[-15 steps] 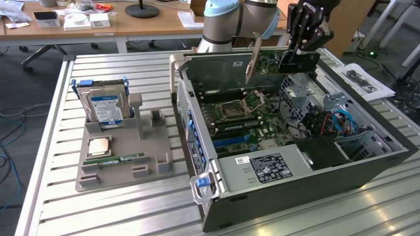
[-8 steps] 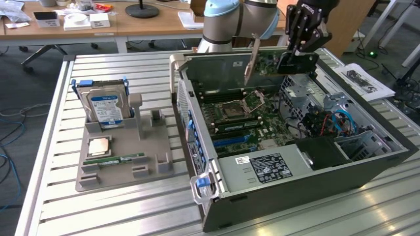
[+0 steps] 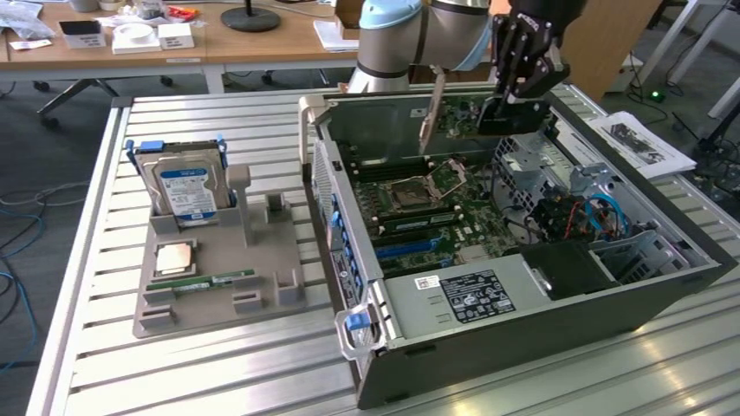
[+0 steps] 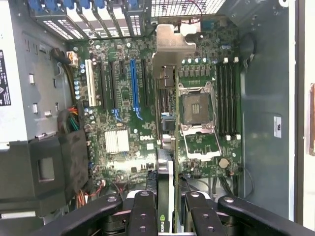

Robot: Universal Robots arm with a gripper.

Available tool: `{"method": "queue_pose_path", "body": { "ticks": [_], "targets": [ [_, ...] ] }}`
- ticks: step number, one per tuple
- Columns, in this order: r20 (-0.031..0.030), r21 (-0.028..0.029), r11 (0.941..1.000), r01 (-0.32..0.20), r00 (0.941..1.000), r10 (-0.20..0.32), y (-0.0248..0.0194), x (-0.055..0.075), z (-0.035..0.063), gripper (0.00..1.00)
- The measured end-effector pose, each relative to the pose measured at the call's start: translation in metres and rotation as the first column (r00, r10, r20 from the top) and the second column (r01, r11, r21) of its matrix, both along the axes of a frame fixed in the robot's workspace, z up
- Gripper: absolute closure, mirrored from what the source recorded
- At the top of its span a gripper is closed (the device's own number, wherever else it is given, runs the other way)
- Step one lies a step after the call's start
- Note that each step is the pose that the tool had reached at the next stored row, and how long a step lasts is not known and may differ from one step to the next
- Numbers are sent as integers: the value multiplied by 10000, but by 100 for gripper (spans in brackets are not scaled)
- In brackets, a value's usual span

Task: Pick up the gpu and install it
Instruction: 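Insert the gpu into the slot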

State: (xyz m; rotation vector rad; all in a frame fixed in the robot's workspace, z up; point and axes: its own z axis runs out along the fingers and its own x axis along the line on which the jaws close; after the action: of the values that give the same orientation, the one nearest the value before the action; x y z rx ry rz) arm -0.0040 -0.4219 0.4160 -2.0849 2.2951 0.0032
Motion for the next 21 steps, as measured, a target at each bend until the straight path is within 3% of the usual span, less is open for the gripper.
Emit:
{"method": "queue_pose_path", "body": {
  "ticks": [21],
  "targets": [
    [-1,0,10000,0,10000,0,-22,-108,-364,73]
  ]
}}
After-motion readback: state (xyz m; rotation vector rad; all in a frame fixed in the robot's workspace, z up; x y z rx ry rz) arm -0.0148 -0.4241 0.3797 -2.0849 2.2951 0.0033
